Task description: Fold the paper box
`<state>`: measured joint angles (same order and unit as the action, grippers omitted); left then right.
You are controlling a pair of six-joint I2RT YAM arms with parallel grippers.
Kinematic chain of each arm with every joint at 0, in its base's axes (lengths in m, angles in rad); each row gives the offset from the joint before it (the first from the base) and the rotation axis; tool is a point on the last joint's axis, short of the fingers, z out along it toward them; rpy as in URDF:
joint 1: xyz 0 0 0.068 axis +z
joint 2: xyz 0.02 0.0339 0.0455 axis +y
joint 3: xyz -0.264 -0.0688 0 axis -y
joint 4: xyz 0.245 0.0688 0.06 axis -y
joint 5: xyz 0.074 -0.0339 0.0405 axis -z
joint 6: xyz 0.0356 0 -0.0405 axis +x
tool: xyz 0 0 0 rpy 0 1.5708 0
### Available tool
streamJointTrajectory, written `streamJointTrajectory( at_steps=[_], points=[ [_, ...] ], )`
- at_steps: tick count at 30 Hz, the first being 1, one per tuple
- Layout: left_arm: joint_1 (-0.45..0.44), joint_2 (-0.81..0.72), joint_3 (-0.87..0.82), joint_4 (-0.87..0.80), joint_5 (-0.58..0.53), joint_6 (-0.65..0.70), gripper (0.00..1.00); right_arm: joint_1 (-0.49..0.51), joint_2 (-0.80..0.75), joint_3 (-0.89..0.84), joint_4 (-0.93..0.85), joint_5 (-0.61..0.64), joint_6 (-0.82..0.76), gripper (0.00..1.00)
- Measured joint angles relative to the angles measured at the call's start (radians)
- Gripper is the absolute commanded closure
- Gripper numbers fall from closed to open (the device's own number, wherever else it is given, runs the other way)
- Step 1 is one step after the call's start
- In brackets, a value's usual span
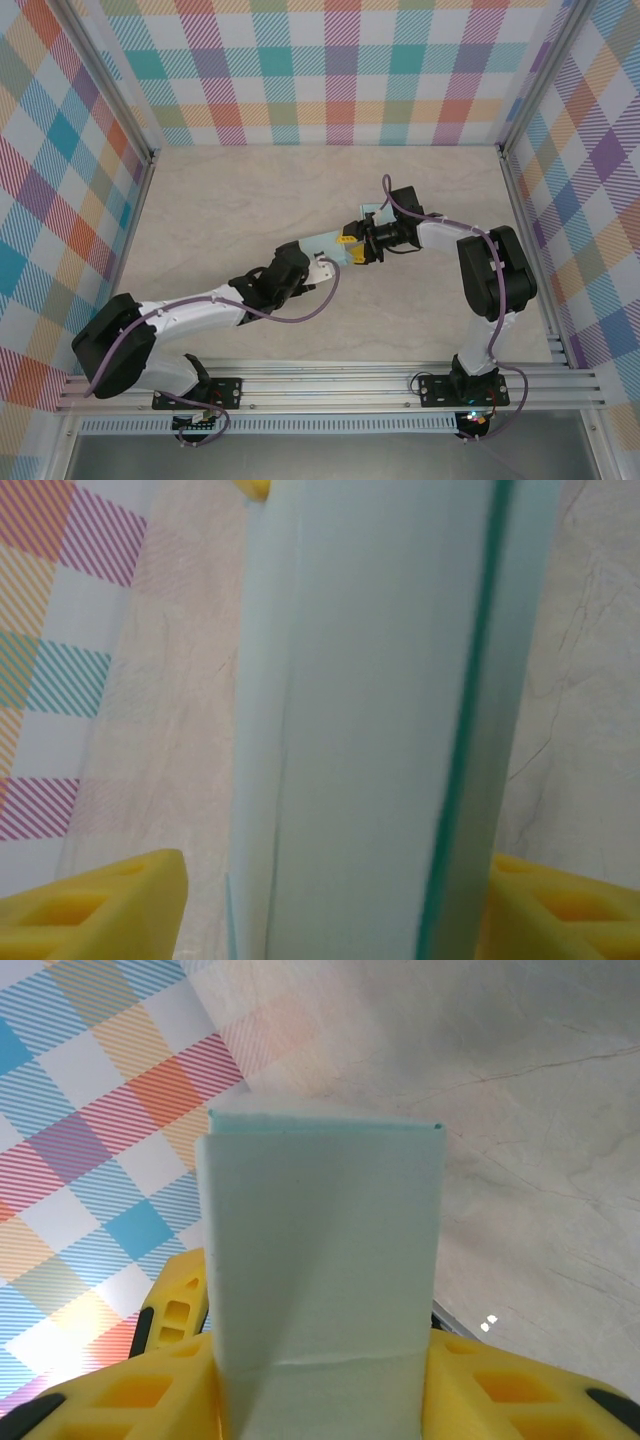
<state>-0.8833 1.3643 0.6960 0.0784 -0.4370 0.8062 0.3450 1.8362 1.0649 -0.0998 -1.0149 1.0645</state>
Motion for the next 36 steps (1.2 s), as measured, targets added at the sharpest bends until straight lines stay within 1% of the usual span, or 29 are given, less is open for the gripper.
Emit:
streamJointTrajectory(
  at_steps=[1,5,10,12,16,20,23,25,27,30,32,35,36],
  points=[
    [0.0,0.005,0.006,-0.004,-0.002,0.001,0.43,0.0,-0.002,-0.003,-0.002,-0.001,-0.003,0.47],
    [0.0,0.009,0.046,-0.049,0.0,0.003,0.57,-0.001,-0.026,-0.013,-0.026,0.0,-0.023,0.42],
    [0.002,0.007,0.12,-0.181,0.071,0.002,0.61,-0.019,-0.084,-0.035,-0.049,0.011,-0.058,0.29],
    [0.01,0.003,0.158,-0.251,0.111,0.002,0.65,-0.029,-0.114,-0.049,-0.071,0.024,-0.077,0.25],
    [0.037,-0.01,0.234,-0.401,0.206,0.003,0.65,-0.071,-0.194,-0.067,-0.146,0.077,-0.133,0.18],
    [0.09,0.021,0.349,-0.586,0.323,0.006,0.65,-0.126,-0.292,-0.067,-0.23,0.169,-0.208,0.13],
    [0.134,0.093,0.454,-0.703,0.407,0.019,0.66,-0.138,-0.365,-0.064,-0.29,0.259,-0.263,0.11],
    [0.156,0.155,0.516,-0.767,0.457,0.031,0.66,-0.138,-0.407,-0.064,-0.319,0.315,-0.293,0.07],
    [0.169,0.217,0.57,-0.83,0.496,0.048,0.66,-0.138,-0.441,-0.064,-0.341,0.367,-0.314,0.01],
    [0.179,0.319,0.652,-0.909,0.544,0.076,0.67,-0.138,-0.488,-0.065,-0.358,0.428,-0.346,0.0],
    [0.182,0.371,0.692,-0.933,0.562,0.09,0.67,-0.138,-0.512,-0.069,-0.364,0.455,-0.362,0.0],
    [0.182,0.415,0.752,-0.967,0.568,0.11,0.58,-0.138,-0.545,-0.083,-0.37,0.491,-0.386,0.0],
    [0.183,0.43,0.768,-0.971,0.571,0.117,0.51,-0.138,-0.555,-0.09,-0.375,0.505,-0.396,0.0]
  ],
)
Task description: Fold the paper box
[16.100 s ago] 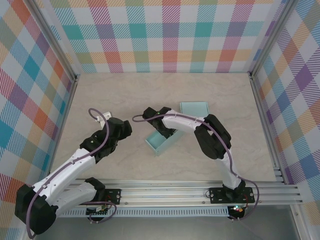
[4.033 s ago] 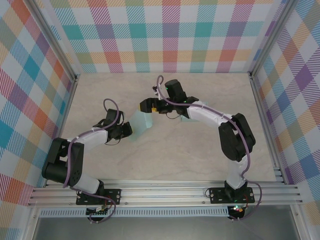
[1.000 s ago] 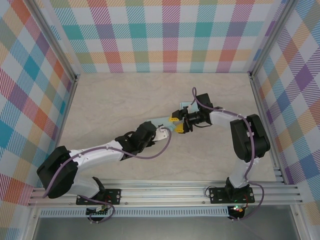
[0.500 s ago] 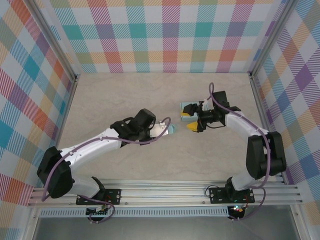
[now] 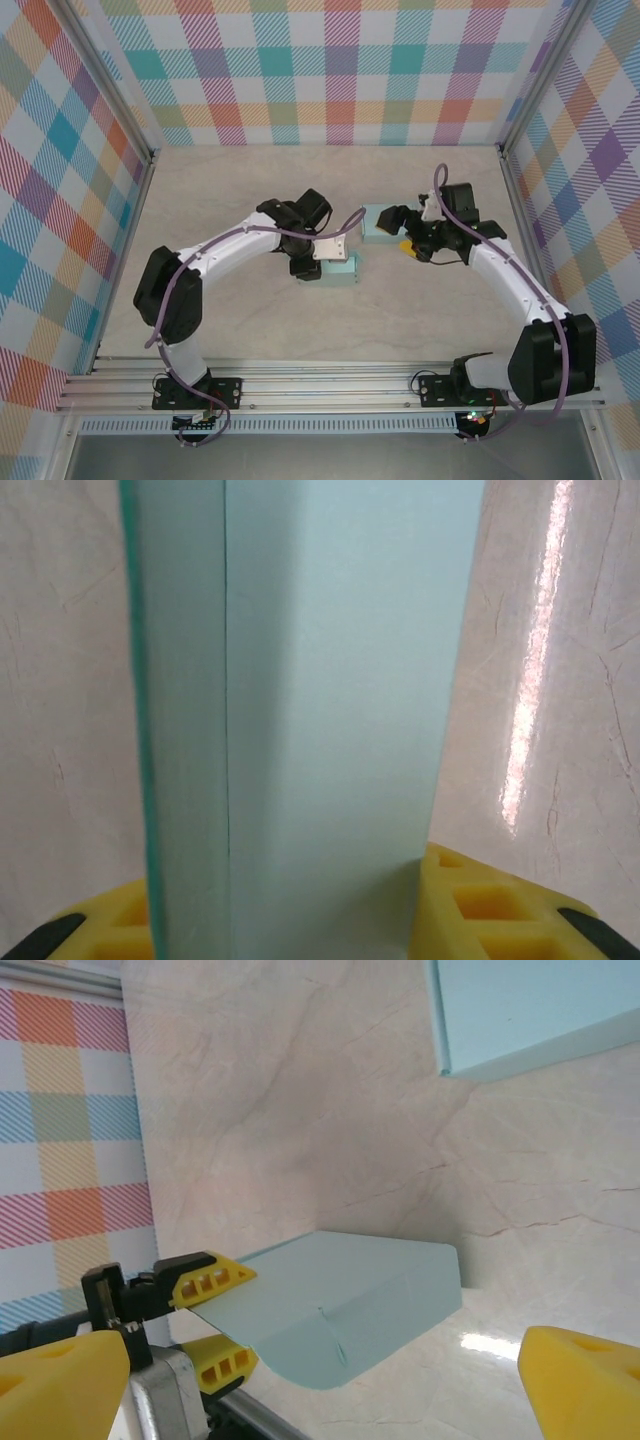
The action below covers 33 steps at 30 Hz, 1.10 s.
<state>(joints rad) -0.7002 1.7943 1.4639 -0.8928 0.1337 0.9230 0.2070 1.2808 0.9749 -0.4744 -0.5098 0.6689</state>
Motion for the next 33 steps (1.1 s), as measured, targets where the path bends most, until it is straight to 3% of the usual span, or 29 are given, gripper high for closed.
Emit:
streamJointTrajectory(
  at_steps=[3,11,18,22,26,33],
  points=[
    [0.002,0.036,0.027,0.001,0.001,0.013,0.34,0.0,-0.028,-0.018,-0.014,0.034,-0.026,0.0],
    [0.003,0.041,0.027,0.03,0.0,0.018,0.17,0.017,-0.091,-0.051,-0.022,0.117,-0.1,0.0],
    [0.005,-0.15,-0.03,0.137,0.005,-0.039,0.18,0.122,-0.109,-0.051,-0.028,0.266,-0.192,0.0],
    [0.045,-0.352,-0.142,0.256,-0.003,-0.182,0.26,0.25,-0.113,-0.044,-0.052,0.413,-0.258,0.16],
    [0.135,-0.528,-0.336,0.393,-0.031,-0.356,0.3,0.32,-0.111,-0.035,-0.054,0.476,-0.305,0.29],
    [0.169,-0.636,-0.594,0.53,-0.071,-0.519,0.32,0.364,-0.031,0.029,-0.066,0.487,-0.369,0.45]
  ],
)
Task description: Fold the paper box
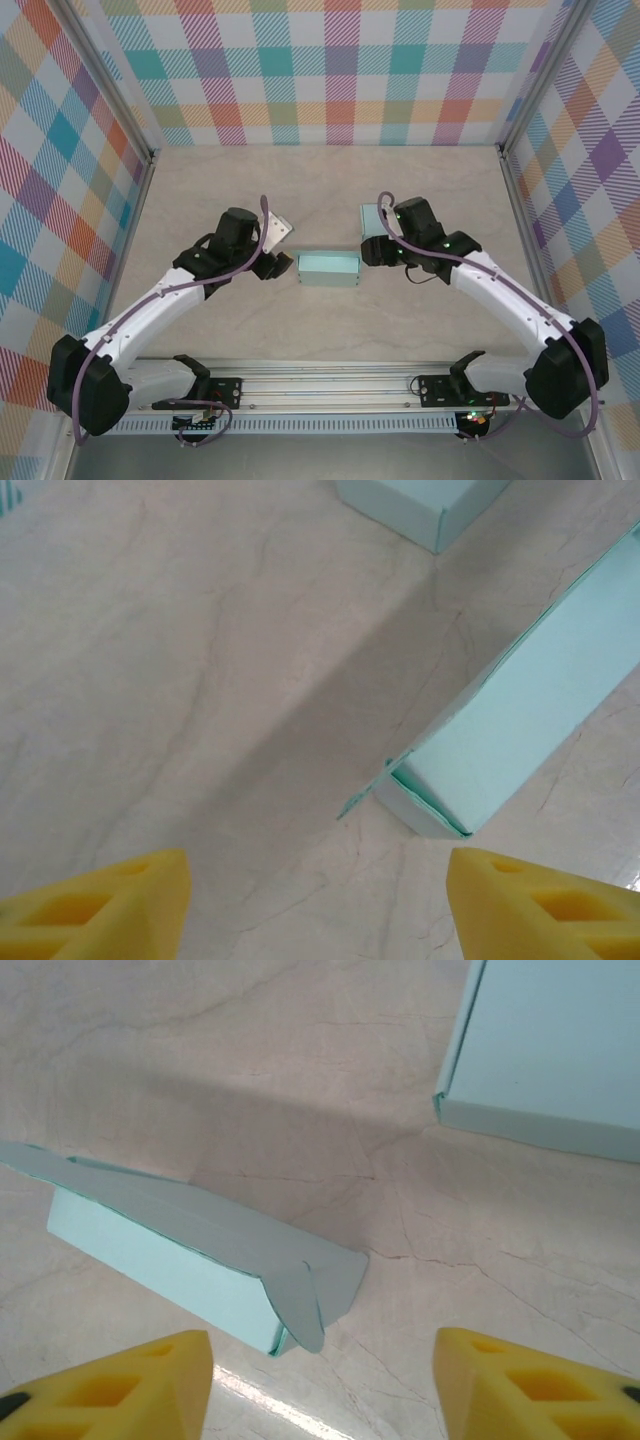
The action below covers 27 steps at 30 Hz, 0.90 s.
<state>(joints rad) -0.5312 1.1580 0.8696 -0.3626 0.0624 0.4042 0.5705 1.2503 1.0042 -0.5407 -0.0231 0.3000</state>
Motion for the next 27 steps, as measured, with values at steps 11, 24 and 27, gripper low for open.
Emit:
streamJointTrajectory(
  at_steps=[11,24,27],
  points=[
    [0.006,0.091,-0.008,0.106,0.01,-0.049,0.4,0.047,0.079,0.019,-0.018,0.005,-0.029,0.51],
    [0.01,0.207,0.088,0.035,0.068,-0.007,0.62,0.069,0.118,0.04,-0.039,0.008,-0.03,0.6],
    [0.01,0.229,0.097,0.014,0.069,0.006,0.69,0.072,0.134,0.052,-0.045,0.008,-0.029,0.62]
  ],
)
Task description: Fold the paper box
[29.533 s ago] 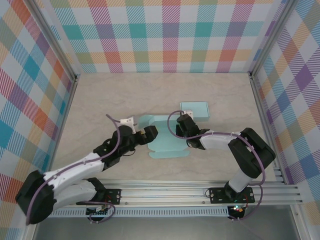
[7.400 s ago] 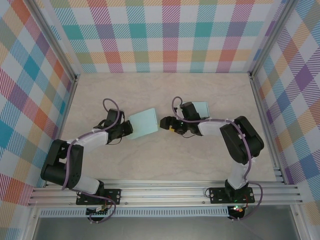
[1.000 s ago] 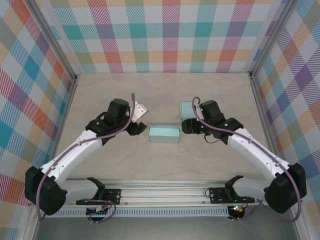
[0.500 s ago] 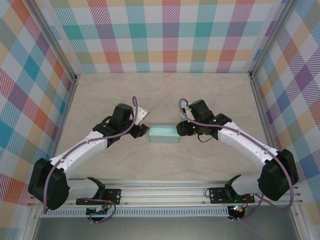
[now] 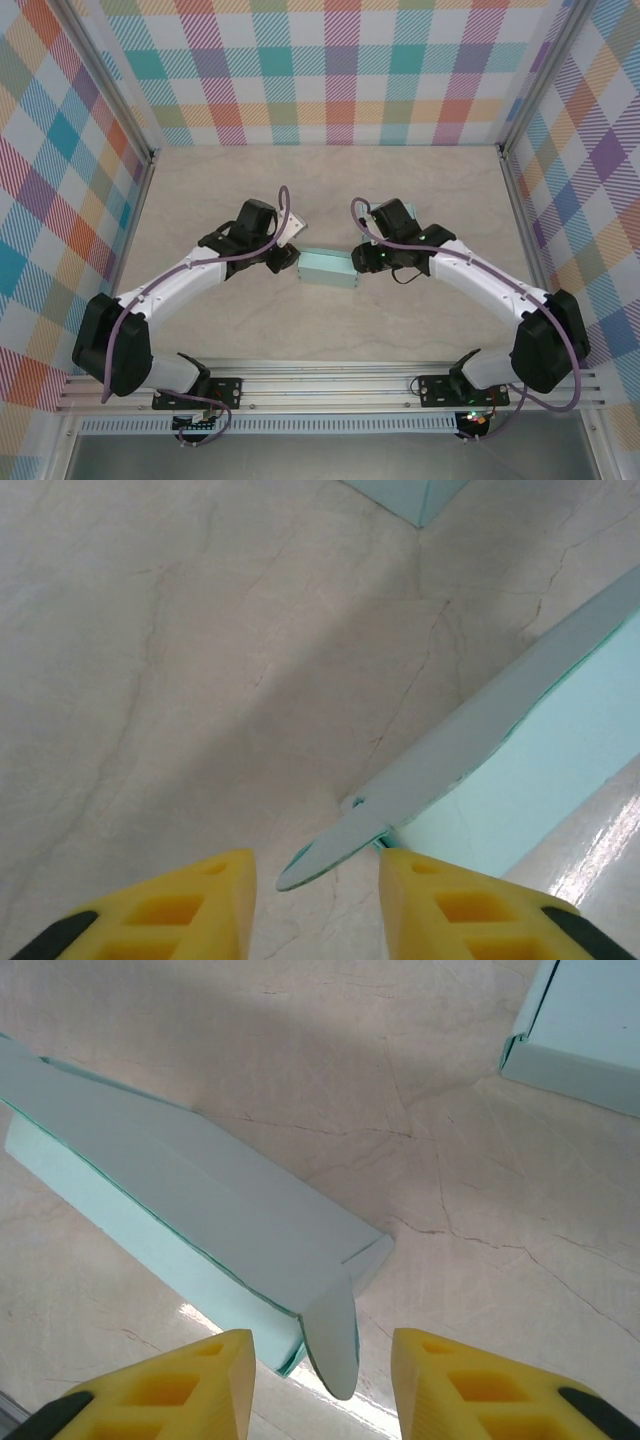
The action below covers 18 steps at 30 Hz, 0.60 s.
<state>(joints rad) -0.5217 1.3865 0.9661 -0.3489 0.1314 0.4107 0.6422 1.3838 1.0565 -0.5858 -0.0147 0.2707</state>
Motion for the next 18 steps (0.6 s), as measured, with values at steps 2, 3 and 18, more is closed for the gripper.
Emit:
streamJointTrajectory(
  at_steps=[2,3,18],
  points=[
    [0.0,0.0,0.0,-0.014,0.003,0.002,0.69,0.001,0.009,0.009,0.0,0.0,0.0,0.63],
    [0.0,0.0,0.0,-0.016,0.003,0.002,0.69,0.001,0.014,0.013,-0.002,0.0,0.0,0.64],
    [0.0,0.008,0.072,-0.068,0.006,0.063,0.57,0.007,0.027,0.032,-0.018,0.004,0.003,0.6]
  ],
)
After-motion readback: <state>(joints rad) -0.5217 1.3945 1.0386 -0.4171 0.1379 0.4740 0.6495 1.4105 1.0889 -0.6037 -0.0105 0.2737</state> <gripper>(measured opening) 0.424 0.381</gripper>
